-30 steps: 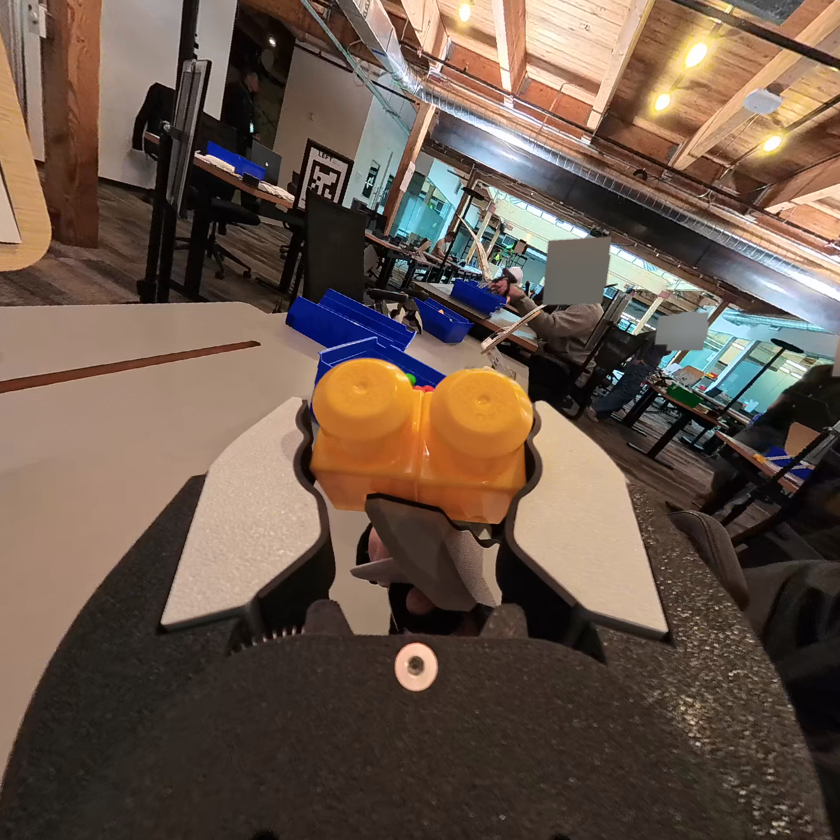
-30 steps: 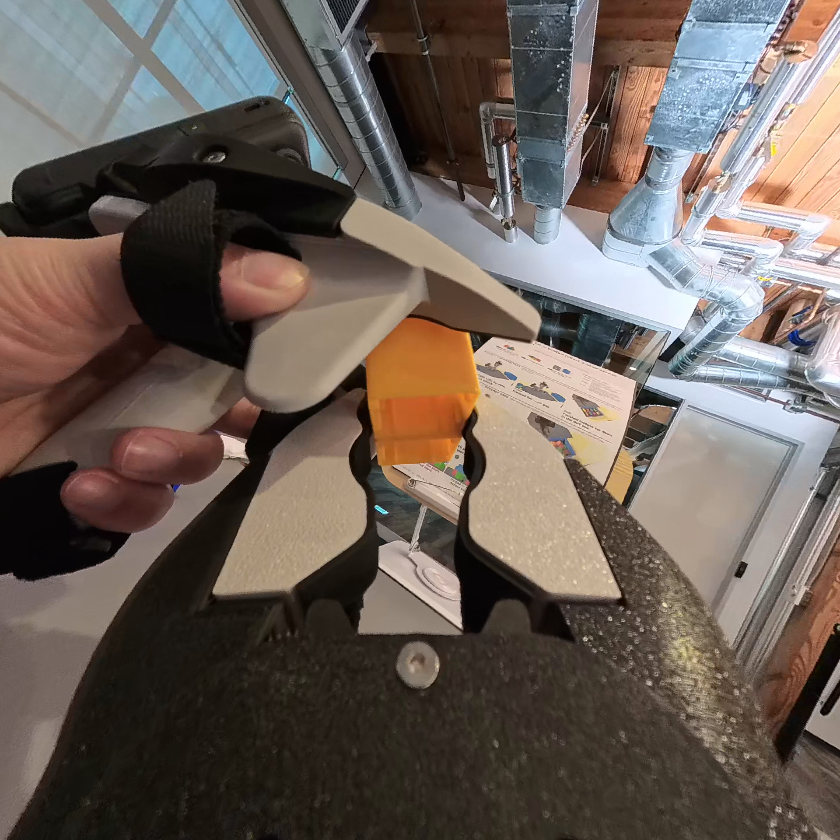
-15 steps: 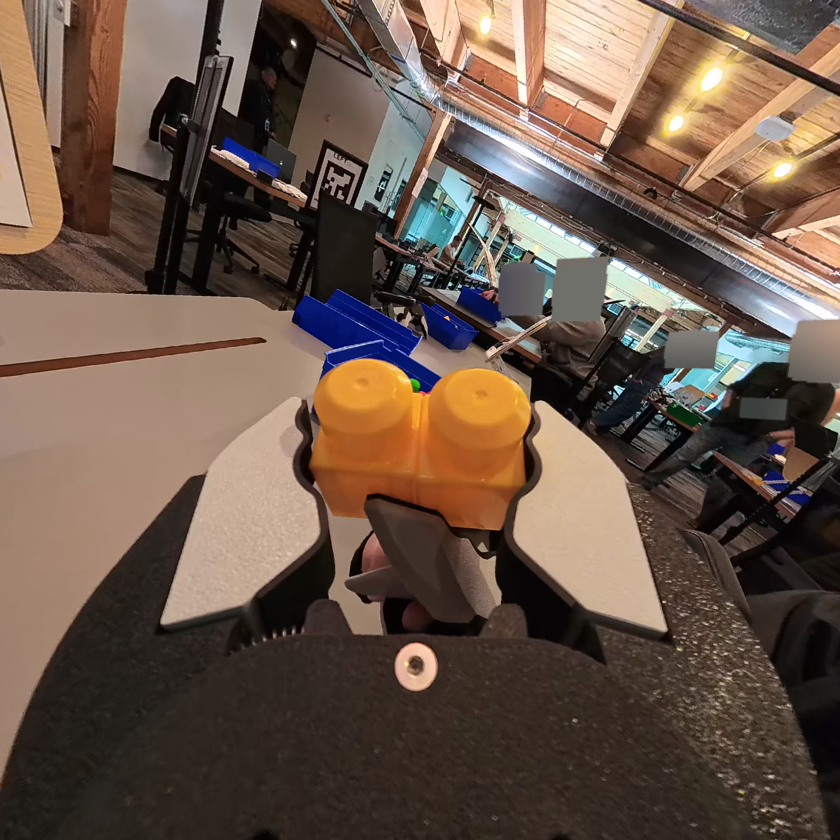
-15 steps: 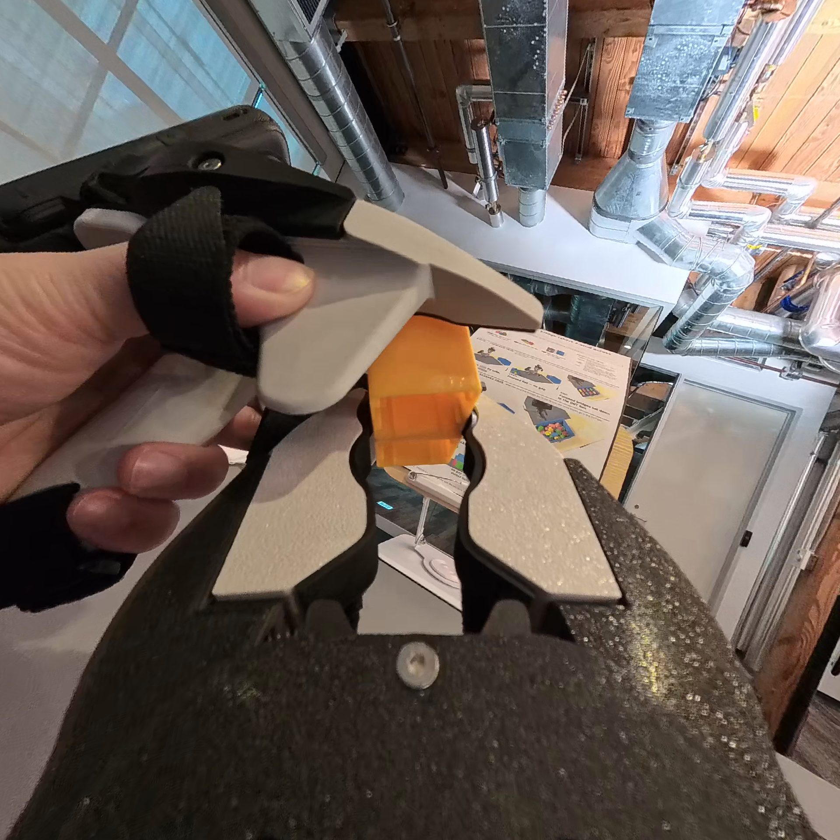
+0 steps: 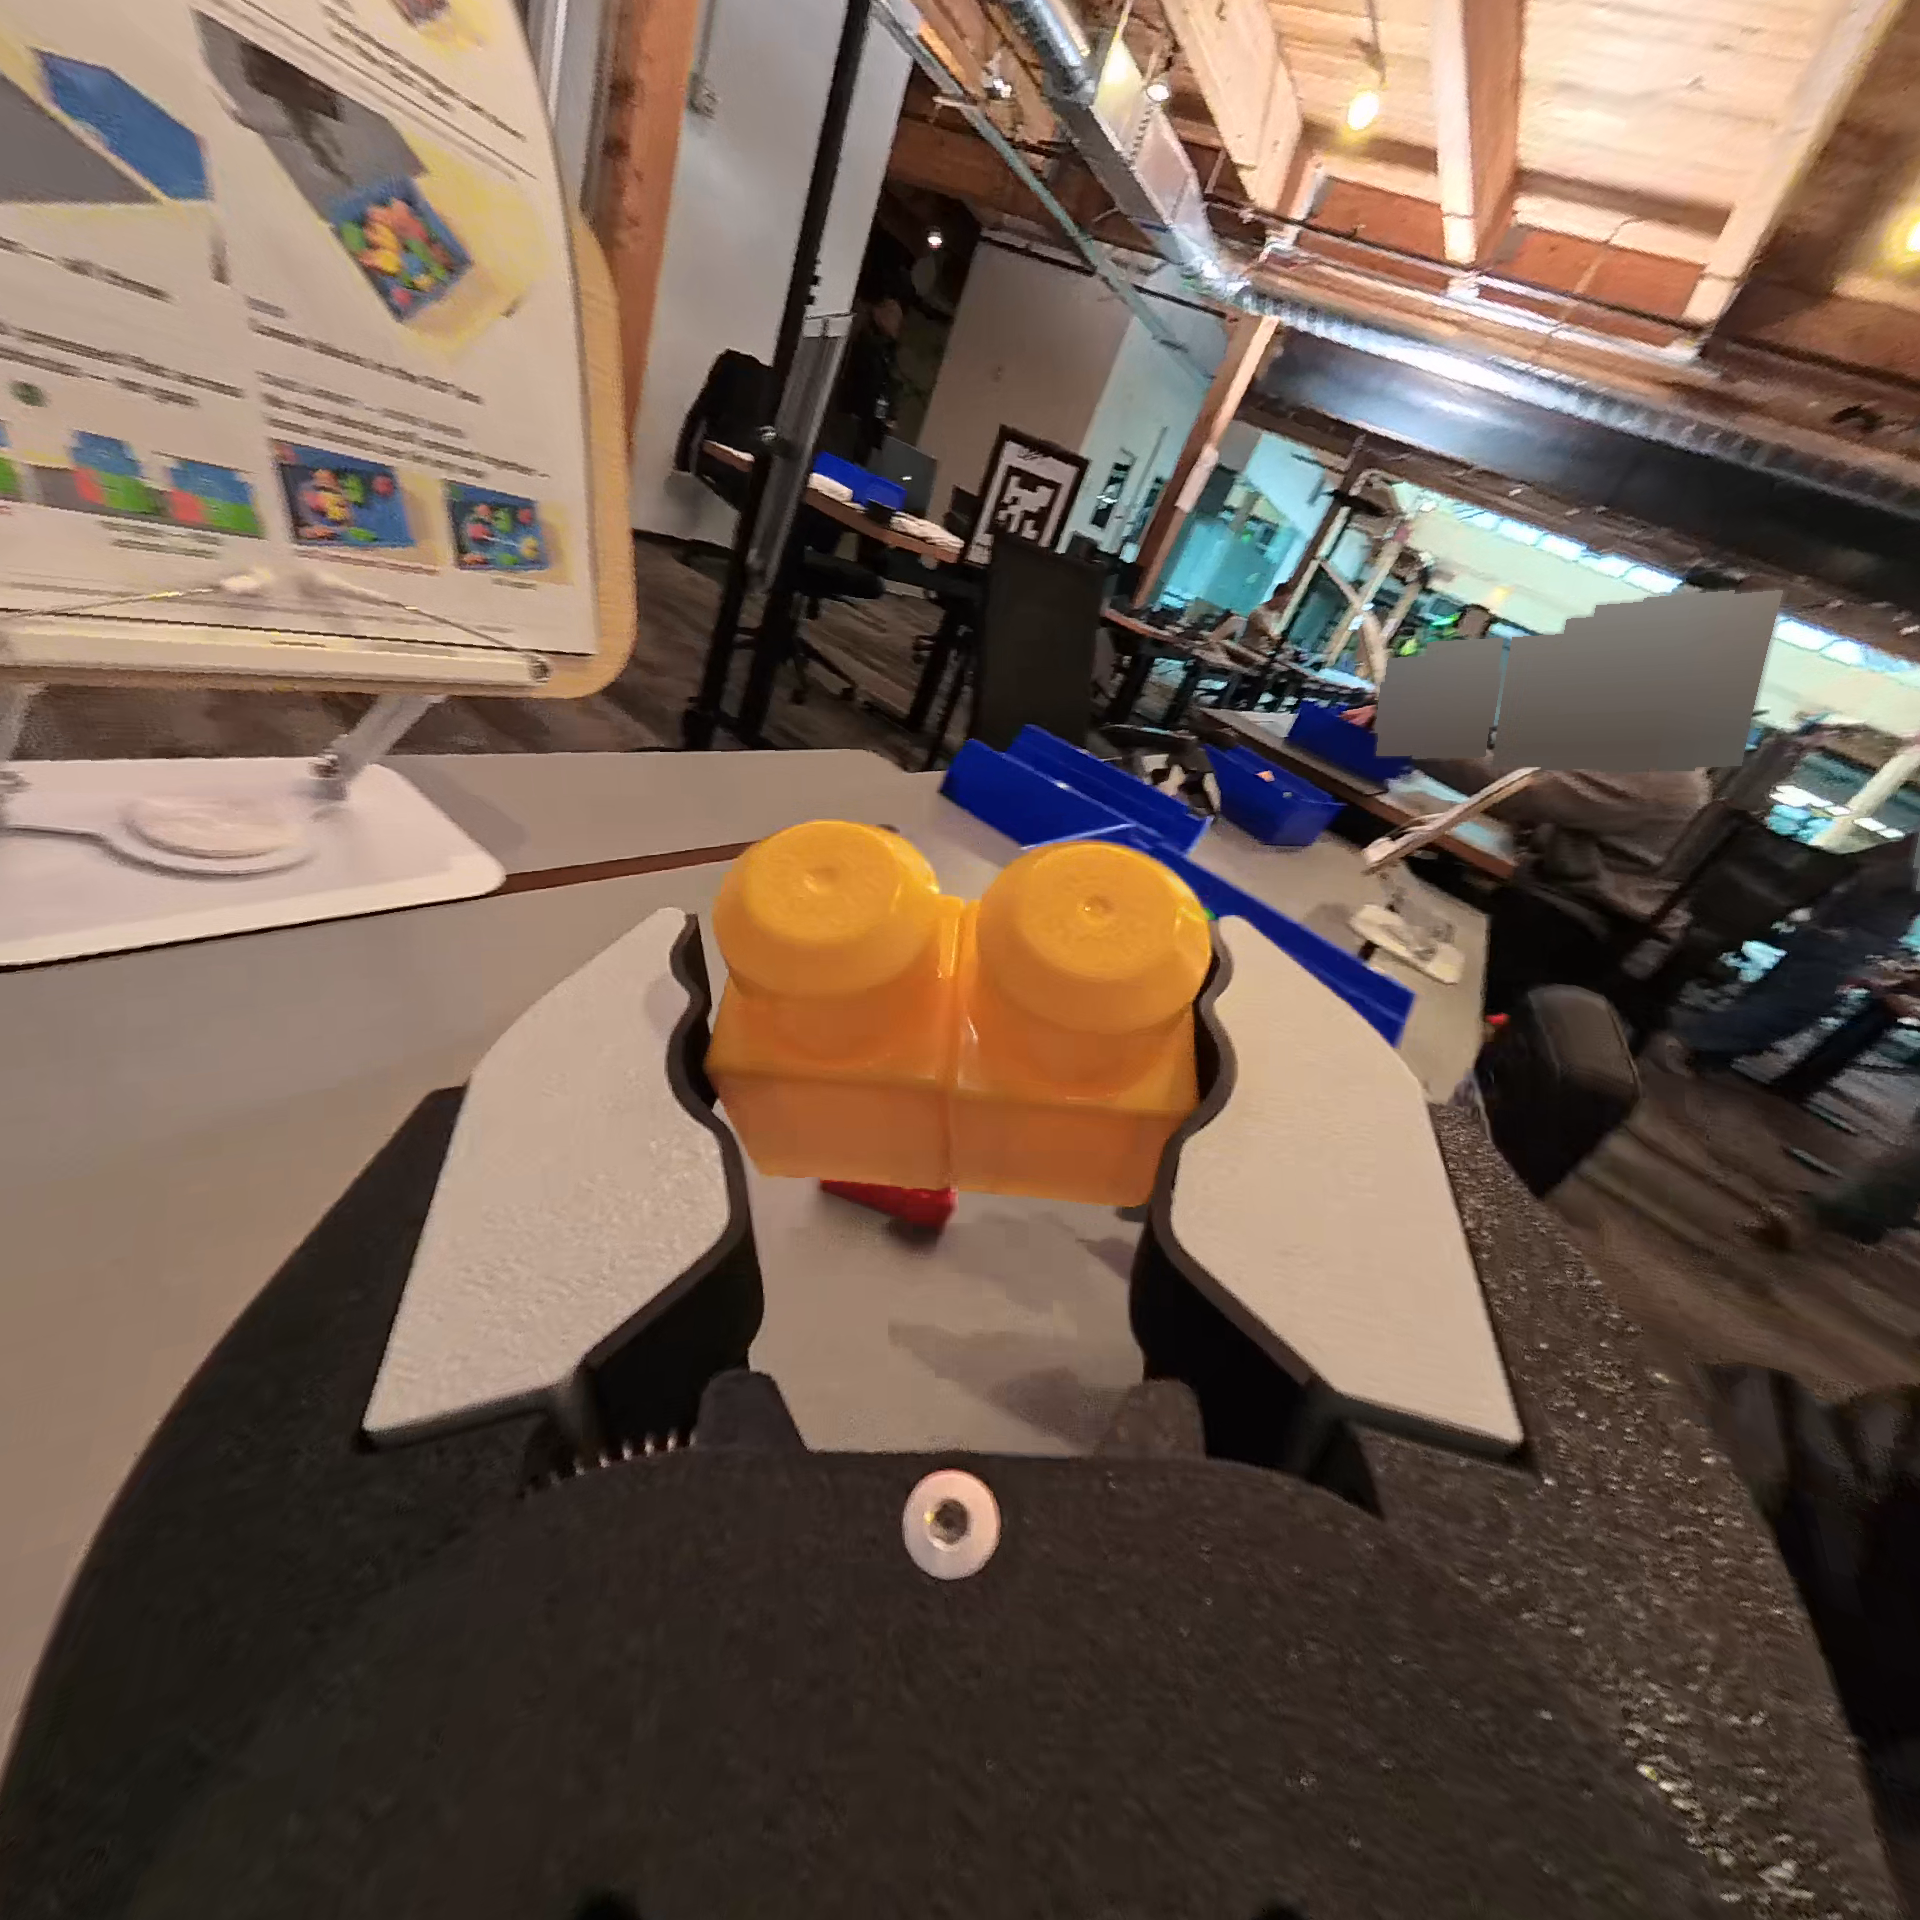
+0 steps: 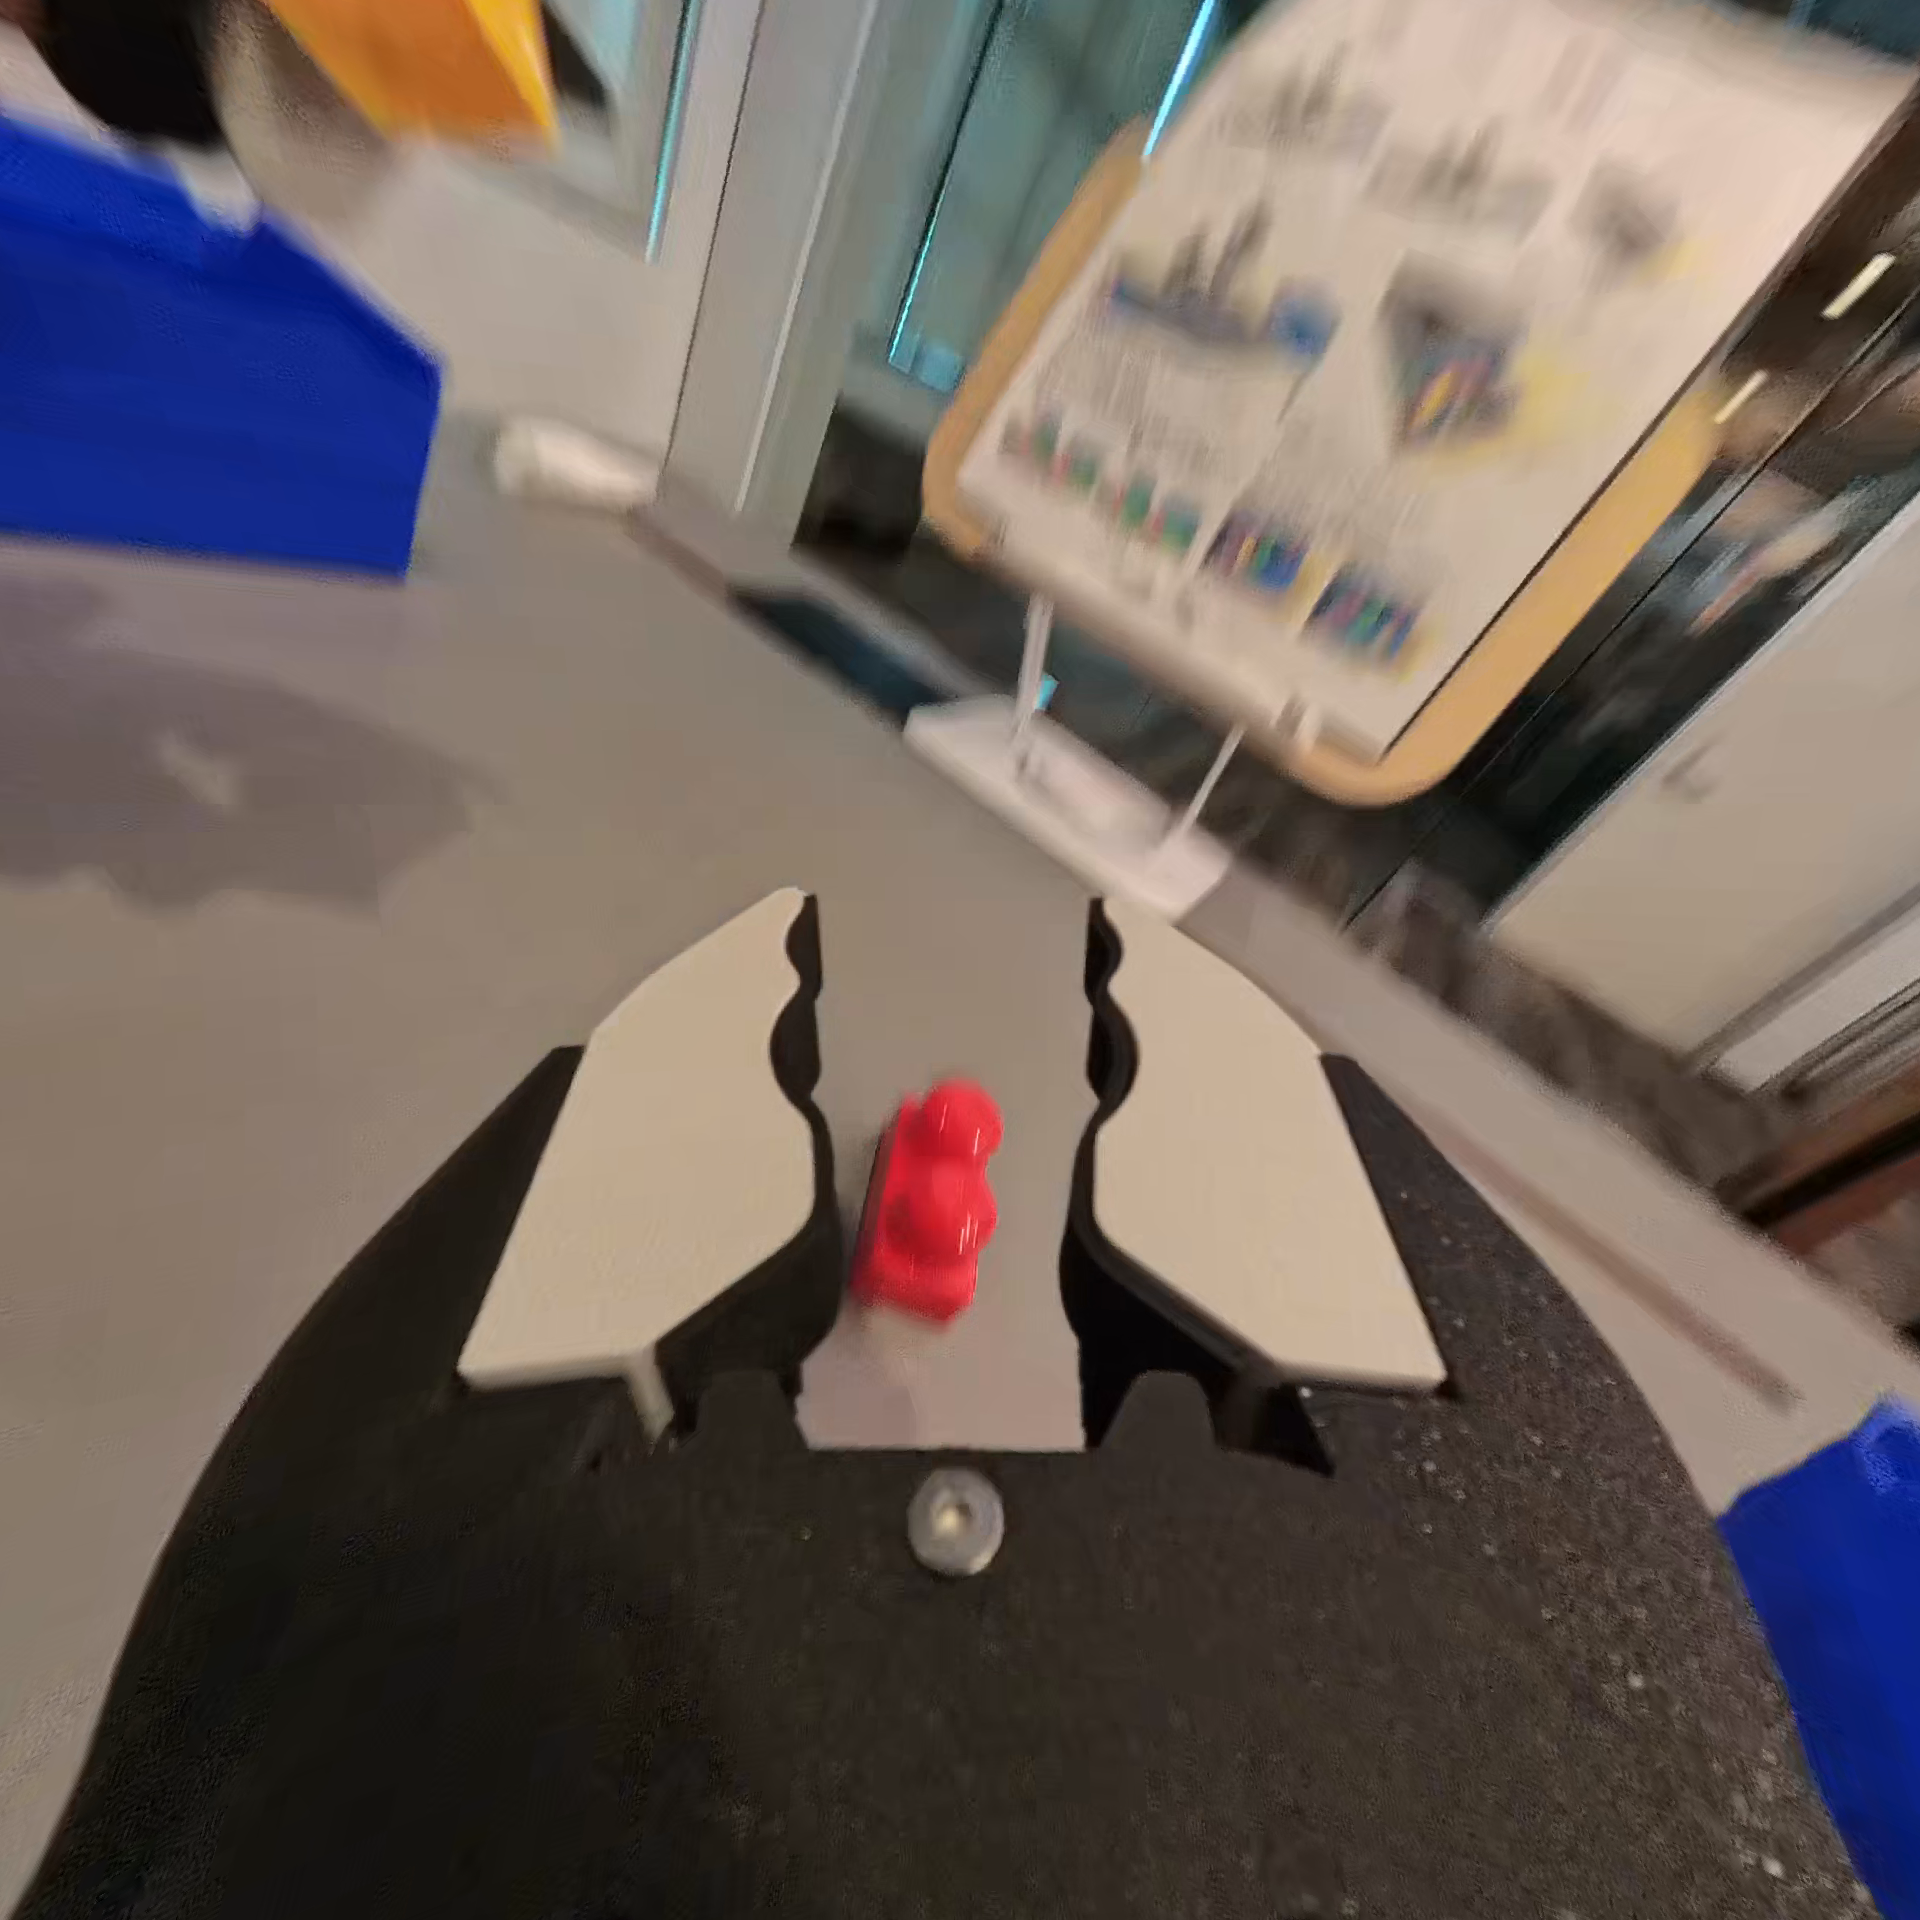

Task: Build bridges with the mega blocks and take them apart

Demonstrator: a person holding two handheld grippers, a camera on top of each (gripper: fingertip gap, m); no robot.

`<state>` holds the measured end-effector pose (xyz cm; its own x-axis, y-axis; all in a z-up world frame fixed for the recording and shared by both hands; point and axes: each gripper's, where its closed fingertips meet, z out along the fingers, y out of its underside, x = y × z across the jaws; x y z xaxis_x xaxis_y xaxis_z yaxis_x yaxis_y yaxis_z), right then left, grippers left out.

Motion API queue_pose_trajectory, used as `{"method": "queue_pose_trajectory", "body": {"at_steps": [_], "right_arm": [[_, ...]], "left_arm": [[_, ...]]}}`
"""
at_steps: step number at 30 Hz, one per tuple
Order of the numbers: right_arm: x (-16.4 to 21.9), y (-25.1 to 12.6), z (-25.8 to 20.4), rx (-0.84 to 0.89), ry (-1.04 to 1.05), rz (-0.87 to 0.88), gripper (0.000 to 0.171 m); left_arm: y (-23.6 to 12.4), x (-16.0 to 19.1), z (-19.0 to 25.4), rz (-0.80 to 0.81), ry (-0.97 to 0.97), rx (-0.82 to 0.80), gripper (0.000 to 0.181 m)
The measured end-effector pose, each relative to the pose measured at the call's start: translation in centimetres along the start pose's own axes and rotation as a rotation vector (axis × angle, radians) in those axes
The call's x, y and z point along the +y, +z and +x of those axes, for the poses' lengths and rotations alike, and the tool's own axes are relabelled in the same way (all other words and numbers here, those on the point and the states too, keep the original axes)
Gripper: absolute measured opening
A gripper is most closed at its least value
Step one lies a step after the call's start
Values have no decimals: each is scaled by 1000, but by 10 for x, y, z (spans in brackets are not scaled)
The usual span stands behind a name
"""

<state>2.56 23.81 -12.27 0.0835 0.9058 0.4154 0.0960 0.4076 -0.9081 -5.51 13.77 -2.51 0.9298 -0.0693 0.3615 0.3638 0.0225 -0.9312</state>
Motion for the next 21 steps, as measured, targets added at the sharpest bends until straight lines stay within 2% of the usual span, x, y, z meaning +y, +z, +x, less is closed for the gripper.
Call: {"method": "queue_pose_trajectory", "body": {"at_steps": [1, 2, 3, 4, 5, 6, 8, 11, 14, 19, 21], "right_arm": [[20, 1, 1, -49, 38, -90, 52], [39, 3, -2, -120, 73, -178, 46], [58, 4, -1, -150, 114, -276, 49], [73, 6, 3, -151, 148, -348, 50], [85, 7, 2, -177, 182, -411, 44], [96, 10, 4, -170, 222, -464, 49], [104, 16, 1, -176, 258, -494, 44], [118, 24, -4, -161, 259, -577, 47], [126, 29, -8, -153, 248, -630, 34], [123, 31, -7, -144, 250, -609, 32], [110, 31, 0, -121, 269, -548, 31]], "left_arm": [[-1, 3, -6, -4, 12, -19, 90], [-2, 6, -11, -6, 20, -35, 89], [-2, 9, -15, -9, 27, -50, 89], [-2, 13, -19, -15, 37, -64, 89], [-1, 17, -23, -22, 58, -84, 89], [0, 21, -28, -32, 89, -113, 89], [1, 30, -36, -55, 156, -159, 89], [4, 43, -45, -89, 239, -209, 89], [8, 53, -50, -116, 294, -230, 89], [14, 72, -57, -162, 318, -230, 89], [17, 83, -62, -190, 334, -237, 89]]}}
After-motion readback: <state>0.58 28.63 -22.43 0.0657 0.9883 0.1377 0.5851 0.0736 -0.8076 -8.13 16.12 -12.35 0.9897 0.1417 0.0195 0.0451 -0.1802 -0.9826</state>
